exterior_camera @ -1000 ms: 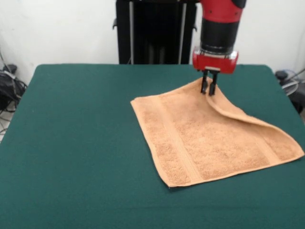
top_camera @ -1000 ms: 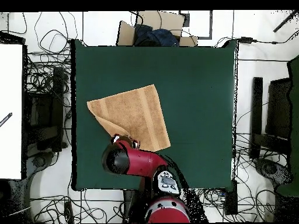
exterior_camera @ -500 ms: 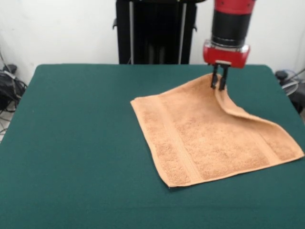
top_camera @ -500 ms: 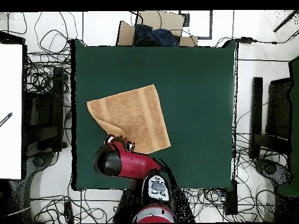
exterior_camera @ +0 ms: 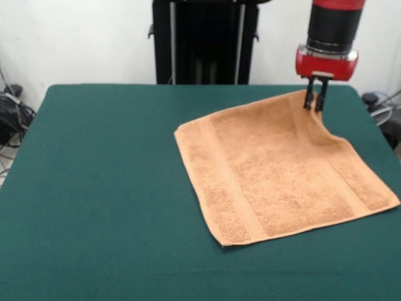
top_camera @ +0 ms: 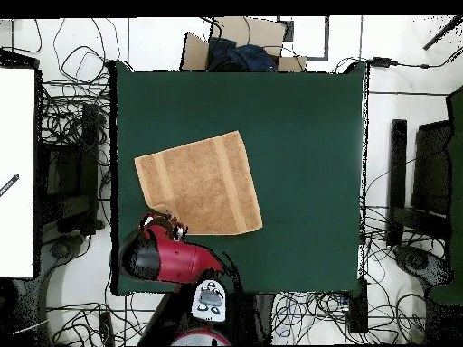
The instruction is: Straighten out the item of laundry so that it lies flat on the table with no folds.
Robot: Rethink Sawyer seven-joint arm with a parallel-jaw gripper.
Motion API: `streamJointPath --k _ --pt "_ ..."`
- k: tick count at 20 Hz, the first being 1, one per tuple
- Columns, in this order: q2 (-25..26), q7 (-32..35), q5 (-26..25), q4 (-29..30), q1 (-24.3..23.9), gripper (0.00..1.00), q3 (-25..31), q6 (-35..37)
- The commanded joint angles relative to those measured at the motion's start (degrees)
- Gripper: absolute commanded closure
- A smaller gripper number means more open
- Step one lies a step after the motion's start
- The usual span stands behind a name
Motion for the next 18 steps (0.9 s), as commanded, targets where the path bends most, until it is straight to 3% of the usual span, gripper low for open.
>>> streamJointPath --k 1,2,18 --pt "-0.56 16.67 4.9 3.79 -0.37 1.0 2.48 1.56" --pt "-0.61 16.32 5.32 3.79 0.01 0.0 2.18 1.37" --pt "-3.14 18.15 12.83 4.99 6.07 0.0 -0.53 5.35"
